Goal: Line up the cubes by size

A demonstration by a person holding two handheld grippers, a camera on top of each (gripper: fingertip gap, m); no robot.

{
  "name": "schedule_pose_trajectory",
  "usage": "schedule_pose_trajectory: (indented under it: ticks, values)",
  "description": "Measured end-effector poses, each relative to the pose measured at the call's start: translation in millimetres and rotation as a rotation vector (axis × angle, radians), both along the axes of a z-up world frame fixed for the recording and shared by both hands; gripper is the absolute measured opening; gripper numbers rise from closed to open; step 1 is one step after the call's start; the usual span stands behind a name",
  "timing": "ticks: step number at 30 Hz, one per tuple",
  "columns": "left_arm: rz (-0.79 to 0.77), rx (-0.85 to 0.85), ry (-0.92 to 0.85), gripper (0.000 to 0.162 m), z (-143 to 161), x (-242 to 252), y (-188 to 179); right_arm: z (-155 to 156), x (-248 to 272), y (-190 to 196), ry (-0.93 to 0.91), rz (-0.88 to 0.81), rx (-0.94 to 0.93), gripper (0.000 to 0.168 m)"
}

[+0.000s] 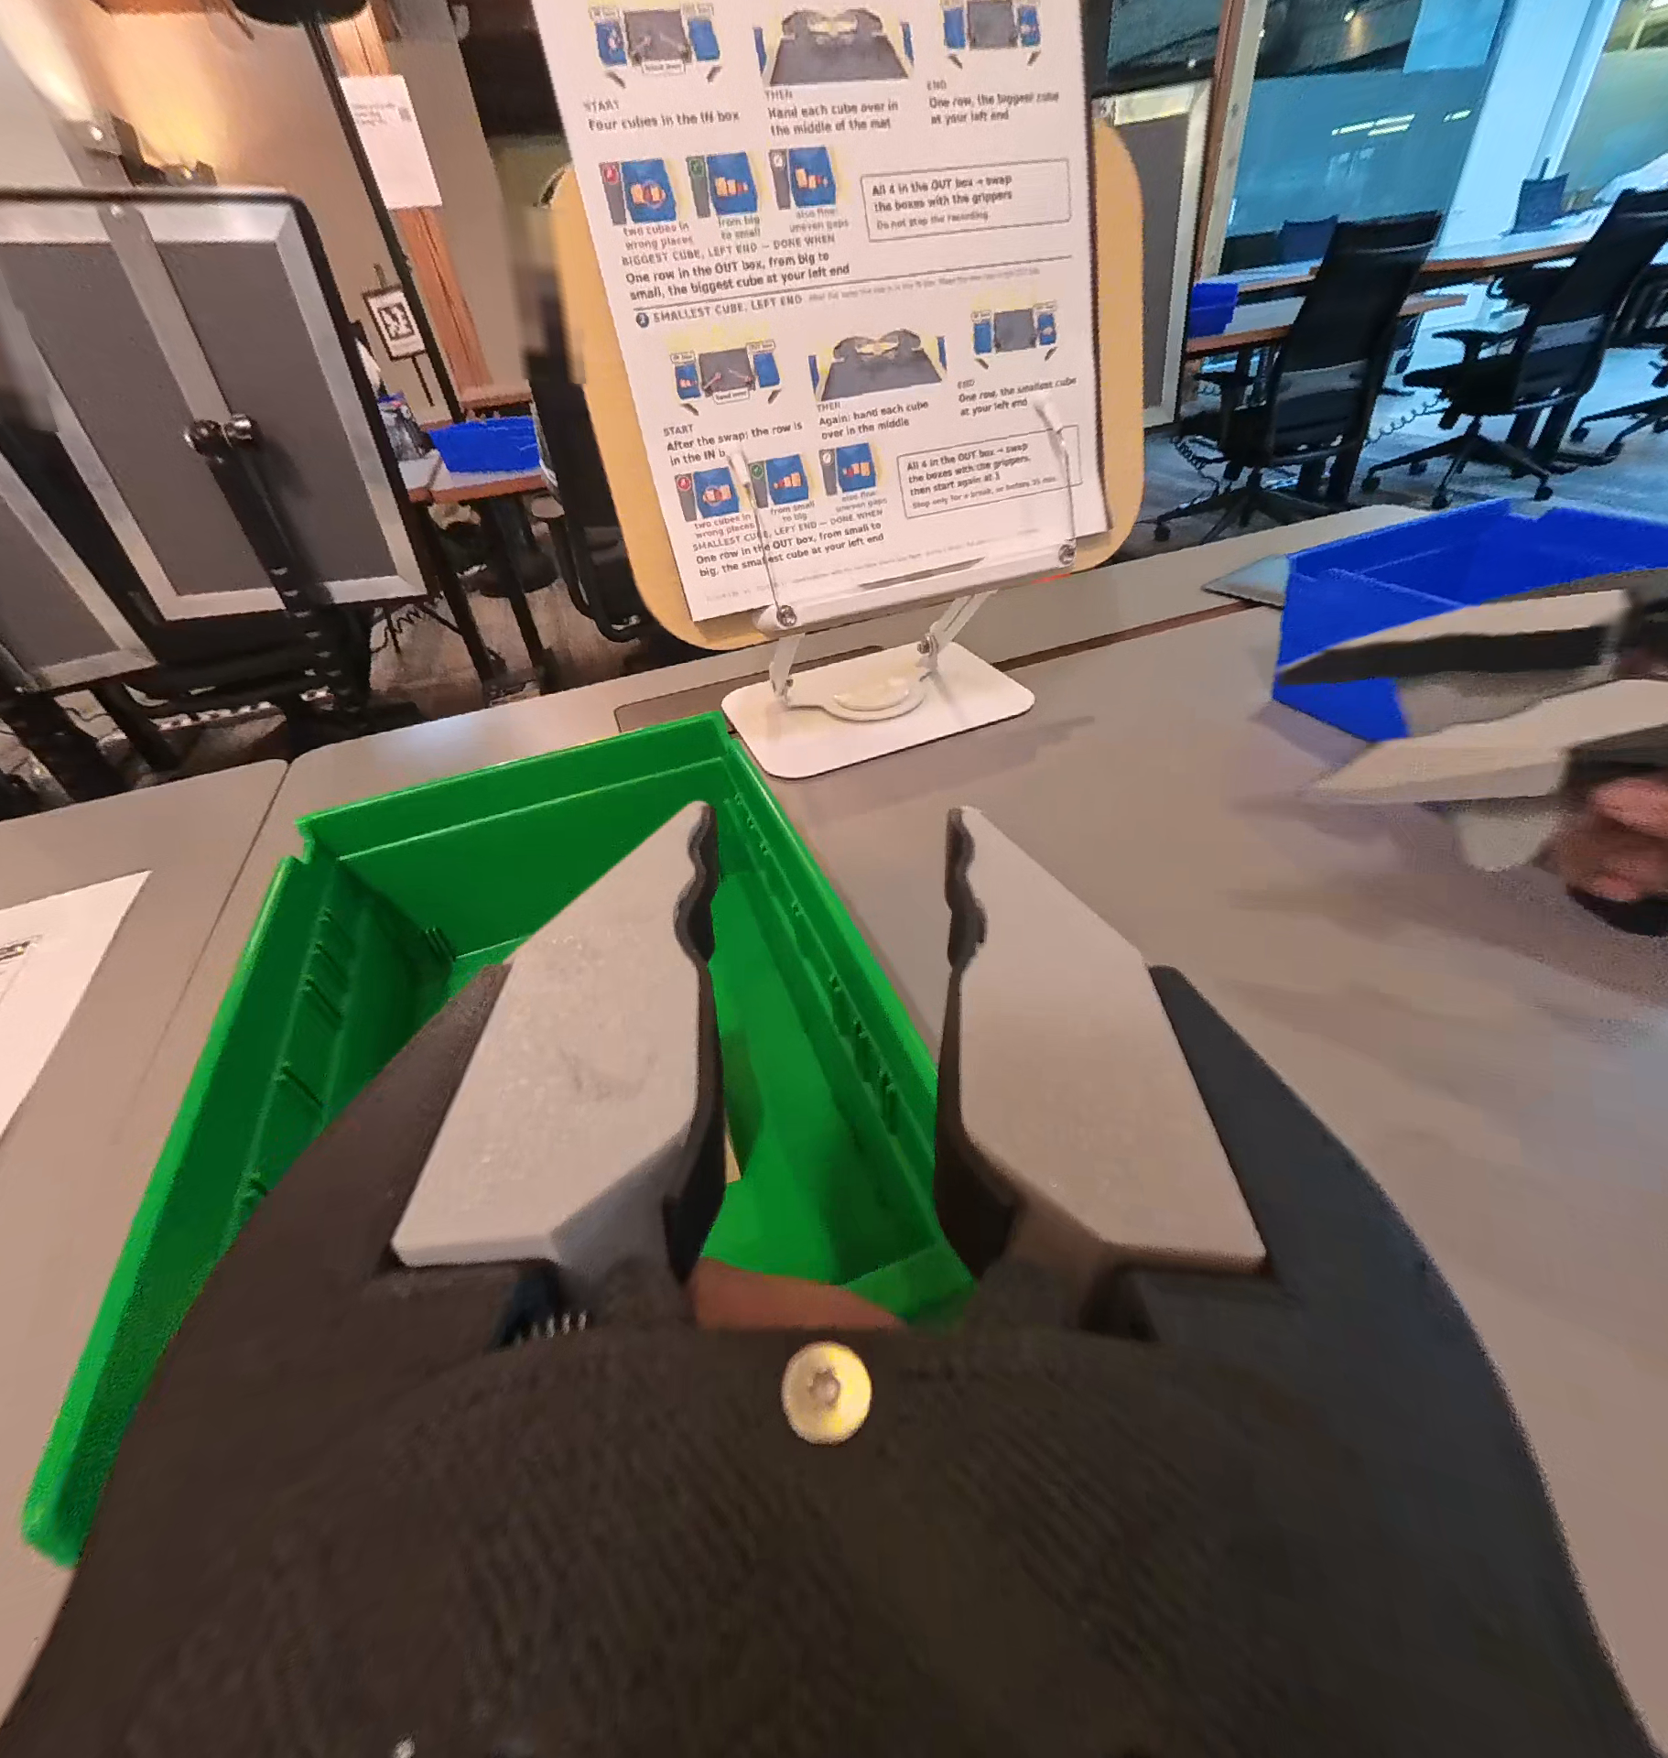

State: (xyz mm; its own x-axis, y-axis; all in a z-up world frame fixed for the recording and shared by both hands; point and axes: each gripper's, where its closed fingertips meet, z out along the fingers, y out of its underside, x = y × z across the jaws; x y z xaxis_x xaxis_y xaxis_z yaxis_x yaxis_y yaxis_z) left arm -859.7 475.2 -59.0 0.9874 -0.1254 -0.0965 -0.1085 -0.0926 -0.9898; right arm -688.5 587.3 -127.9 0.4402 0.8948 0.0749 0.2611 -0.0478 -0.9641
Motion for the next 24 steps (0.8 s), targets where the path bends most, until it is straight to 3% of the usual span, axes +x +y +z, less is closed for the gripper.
schedule_pose_trajectory:
  ticks: [4, 8, 18, 24]
  values:
    - [0.044, -0.017, 0.035, 0.045, -6.2, -12.5, 8.3, -23.2, -25.9, 23.3, -0.021, 0.007, -0.050, 0.078]
    - [0.046, 0.008, 0.052, 0.039, -3.0, -16.8, 12.8, -44.0, -15.5, 31.8, -0.130, -0.048, 0.049, 0.073]
    - [0.058, -0.059, 0.039, 0.039, -29.9, -31.7, 35.8, -46.3, -5.8, 25.0, -0.068, -0.035, -0.031, 0.068]
    - [0.048, -0.037, 0.049, 0.039, -23.2, -24.8, 30.7, -53.9, -8.2, 18.2, -0.042, -0.004, -0.114, 0.068]
